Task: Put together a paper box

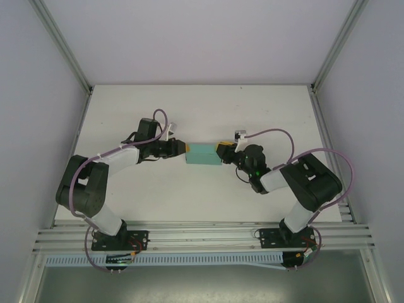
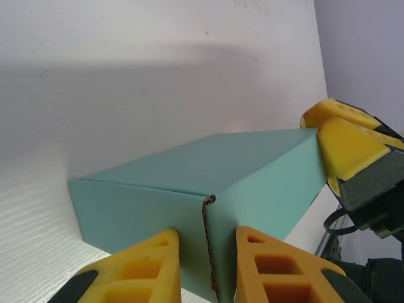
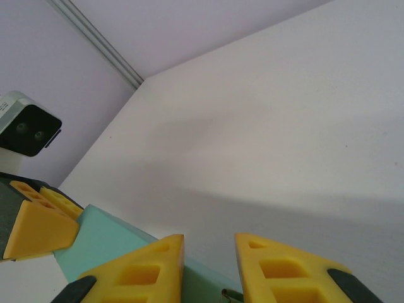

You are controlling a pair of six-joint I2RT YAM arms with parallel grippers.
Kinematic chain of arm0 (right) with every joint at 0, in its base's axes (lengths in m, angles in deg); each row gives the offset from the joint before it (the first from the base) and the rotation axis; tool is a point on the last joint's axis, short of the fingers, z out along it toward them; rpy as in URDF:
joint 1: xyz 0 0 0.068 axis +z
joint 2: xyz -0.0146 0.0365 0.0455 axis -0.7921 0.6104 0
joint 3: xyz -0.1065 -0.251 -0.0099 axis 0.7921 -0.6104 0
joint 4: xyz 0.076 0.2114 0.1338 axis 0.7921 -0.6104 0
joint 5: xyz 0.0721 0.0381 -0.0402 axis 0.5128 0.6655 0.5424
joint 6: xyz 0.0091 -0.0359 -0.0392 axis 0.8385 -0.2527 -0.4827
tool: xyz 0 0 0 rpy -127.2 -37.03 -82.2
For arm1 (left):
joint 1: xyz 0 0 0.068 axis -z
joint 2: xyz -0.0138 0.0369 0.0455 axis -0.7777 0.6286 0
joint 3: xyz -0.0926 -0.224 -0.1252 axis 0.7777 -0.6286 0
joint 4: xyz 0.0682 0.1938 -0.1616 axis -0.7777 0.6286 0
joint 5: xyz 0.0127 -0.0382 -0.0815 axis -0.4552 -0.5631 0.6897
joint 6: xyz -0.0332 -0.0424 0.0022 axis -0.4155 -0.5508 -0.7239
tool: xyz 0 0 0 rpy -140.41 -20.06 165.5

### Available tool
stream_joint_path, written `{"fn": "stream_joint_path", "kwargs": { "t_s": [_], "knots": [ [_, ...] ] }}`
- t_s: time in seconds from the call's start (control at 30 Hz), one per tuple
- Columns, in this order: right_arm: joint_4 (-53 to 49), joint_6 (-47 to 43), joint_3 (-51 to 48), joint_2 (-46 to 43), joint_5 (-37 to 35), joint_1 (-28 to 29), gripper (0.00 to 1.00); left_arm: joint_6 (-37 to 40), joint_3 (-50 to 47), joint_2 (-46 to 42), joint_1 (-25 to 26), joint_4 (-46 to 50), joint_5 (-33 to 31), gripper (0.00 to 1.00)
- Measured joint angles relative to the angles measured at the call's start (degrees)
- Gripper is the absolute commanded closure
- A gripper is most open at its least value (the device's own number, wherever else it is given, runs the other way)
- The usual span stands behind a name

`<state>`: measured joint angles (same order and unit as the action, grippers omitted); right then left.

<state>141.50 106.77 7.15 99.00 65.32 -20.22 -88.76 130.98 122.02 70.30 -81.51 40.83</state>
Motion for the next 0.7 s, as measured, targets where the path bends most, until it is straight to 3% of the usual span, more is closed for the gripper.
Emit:
{"fn": "stream_joint_path", "kwargs": {
  "t_s": [0.13, 0.43, 0.57, 0.7],
  "knots": [
    [5.95, -1.01, -0.85, 2.62, 0.07, -0.26, 1.0, 1.66, -0.39, 0.07, 0.04, -0.7, 0.02, 1.0],
    [7.26, -1.2, -0.79, 2.49, 0.2, -0.79, 0.99, 4.92, 0.76, 0.55, 0.04, -0.46, 0.52, 1.0],
    [-3.98, -2.27, 2.16, -1.77, 0.04, -0.98, 0.89, 5.97, 3.08, 1.01, 0.15, 3.02, 0.26, 0.79],
    [-16.37, -3.3, 6.25, -5.31, 0.28, -1.38, 0.75, 7.13, 6.32, 2.43, 0.15, 6.45, -0.39, 0.65]
  ]
}}
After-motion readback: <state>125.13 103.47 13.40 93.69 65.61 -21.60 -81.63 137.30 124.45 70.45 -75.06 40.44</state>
